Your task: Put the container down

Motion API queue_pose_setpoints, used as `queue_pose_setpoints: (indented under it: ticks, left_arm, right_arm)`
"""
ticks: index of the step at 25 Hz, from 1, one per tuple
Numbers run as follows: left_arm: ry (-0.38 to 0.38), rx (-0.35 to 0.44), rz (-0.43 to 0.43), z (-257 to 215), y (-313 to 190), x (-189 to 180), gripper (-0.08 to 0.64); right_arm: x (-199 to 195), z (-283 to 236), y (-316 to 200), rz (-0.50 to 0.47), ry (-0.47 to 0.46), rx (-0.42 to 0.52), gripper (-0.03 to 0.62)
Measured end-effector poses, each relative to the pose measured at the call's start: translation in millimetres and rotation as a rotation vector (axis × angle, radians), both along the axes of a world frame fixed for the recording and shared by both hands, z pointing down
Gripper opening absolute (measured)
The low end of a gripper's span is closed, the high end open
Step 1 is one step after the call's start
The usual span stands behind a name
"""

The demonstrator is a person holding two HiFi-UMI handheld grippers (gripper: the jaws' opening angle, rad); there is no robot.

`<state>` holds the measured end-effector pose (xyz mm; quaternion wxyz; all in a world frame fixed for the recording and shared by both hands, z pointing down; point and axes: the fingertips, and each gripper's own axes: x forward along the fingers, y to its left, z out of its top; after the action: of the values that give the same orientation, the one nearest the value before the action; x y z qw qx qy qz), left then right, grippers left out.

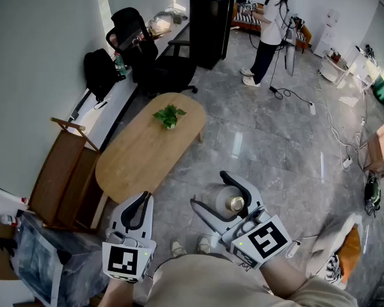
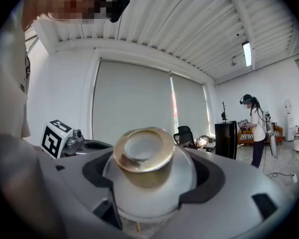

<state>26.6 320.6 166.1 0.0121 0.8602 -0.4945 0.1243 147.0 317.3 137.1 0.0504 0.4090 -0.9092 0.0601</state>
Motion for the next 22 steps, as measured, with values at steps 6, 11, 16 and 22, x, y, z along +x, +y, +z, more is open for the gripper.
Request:
queue_pose_setpoints:
  ticks: [6, 11, 16, 22]
  left_arm:
    - [0.000, 0.003, -0.004, 3.9, 1.2, 0.0, 0.018]
    - [-0.005, -0.005, 0.005, 7.0, 1.3, 8.5, 0.018]
    - [-0.019, -0.003, 0.004, 7.8, 0.7, 20.3, 0.018]
    - [-0.007, -0.002, -0.005, 5.0, 0.8, 38.0, 0.018]
  right_arm:
    - [-0.1, -3.0, 0.1, -0.011, -0.017, 0.008, 0.339]
    - [5.5, -1.3, -0.2, -0.013, -0.014, 0.000, 0.341]
    - [17.3, 3.5, -0.6, -0.016, -0.010, -0.010, 0.341]
    - [34.2, 6.8, -1.9, -0.035, -0.015, -0.017, 0.339]
